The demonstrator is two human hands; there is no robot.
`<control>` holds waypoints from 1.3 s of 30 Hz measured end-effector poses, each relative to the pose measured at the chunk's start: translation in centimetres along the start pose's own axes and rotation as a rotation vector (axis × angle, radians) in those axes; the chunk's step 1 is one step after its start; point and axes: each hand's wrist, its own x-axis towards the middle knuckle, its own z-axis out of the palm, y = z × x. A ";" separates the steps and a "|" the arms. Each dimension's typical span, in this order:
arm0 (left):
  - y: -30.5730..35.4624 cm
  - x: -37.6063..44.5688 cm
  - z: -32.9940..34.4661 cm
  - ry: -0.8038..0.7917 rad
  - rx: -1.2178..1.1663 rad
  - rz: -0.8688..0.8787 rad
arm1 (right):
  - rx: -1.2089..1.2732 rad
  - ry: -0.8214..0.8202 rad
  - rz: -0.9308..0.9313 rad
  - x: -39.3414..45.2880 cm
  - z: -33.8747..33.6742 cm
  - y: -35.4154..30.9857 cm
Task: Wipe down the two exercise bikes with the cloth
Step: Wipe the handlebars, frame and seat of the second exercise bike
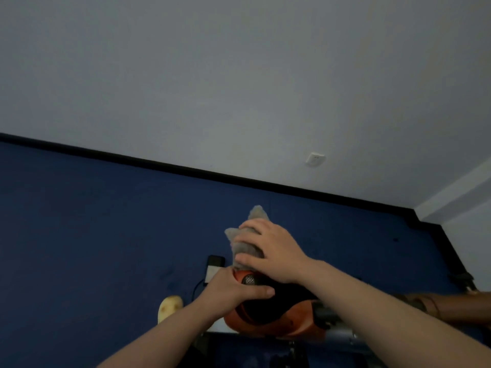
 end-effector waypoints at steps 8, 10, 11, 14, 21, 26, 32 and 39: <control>0.0 -0.2 0.2 0.044 -0.001 0.026 | -0.108 -0.152 0.166 3.9 -0.2 -1.3; 0.0 -0.2 0.2 0.043 0.002 0.069 | -0.210 -0.154 -0.039 3.1 0.0 -1.6; 0.1 -0.2 0.2 0.038 -0.001 0.066 | -0.174 -0.185 -0.034 3.3 -0.1 -1.0; 0.3 -0.2 0.1 -0.010 -0.038 0.003 | 0.213 -0.229 0.331 4.7 -1.1 0.5; 0.2 -0.1 0.4 0.012 -0.036 0.048 | 0.008 -0.108 0.046 1.9 0.1 0.2; 0.4 -0.1 0.3 -0.037 -0.051 0.031 | 0.321 -0.070 0.447 3.1 -0.2 1.7; 1.1 -0.2 0.6 -0.026 -0.032 0.023 | 0.114 -0.032 0.158 0.3 0.6 1.6; 1.5 -0.6 0.6 -0.048 -0.028 0.002 | 0.081 0.013 0.299 -0.4 0.3 0.4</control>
